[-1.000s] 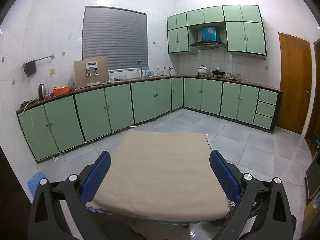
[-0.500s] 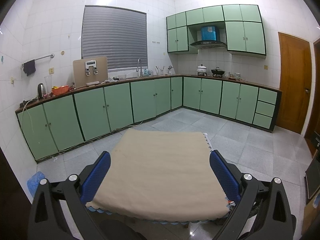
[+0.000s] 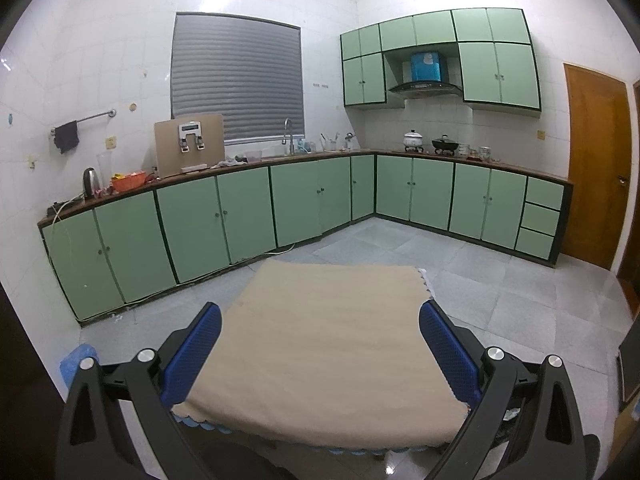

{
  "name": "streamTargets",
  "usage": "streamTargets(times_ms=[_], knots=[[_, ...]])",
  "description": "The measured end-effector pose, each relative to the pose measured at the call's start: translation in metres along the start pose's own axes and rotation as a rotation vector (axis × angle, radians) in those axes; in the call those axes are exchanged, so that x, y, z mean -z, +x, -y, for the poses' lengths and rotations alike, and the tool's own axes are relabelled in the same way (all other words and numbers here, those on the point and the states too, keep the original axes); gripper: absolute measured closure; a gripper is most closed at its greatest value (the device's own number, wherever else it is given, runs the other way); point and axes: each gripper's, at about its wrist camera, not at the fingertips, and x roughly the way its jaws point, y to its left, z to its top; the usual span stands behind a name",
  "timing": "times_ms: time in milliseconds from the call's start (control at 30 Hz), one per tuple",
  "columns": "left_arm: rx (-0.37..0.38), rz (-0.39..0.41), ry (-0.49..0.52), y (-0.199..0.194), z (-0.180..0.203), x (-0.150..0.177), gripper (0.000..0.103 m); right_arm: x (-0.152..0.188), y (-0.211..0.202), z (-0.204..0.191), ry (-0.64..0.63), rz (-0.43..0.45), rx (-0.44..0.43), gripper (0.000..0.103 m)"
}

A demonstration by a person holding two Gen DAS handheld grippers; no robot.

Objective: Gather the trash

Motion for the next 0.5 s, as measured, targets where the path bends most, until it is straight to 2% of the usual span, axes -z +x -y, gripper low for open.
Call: streamTargets(times_ms=[500], knots=[[-0.017,0.015,-0.004,0.0052,0.0006,-0.0040,0.006,0.0011,-0.0062,0.0005,0.009,0.004,-0.014,0.005]])
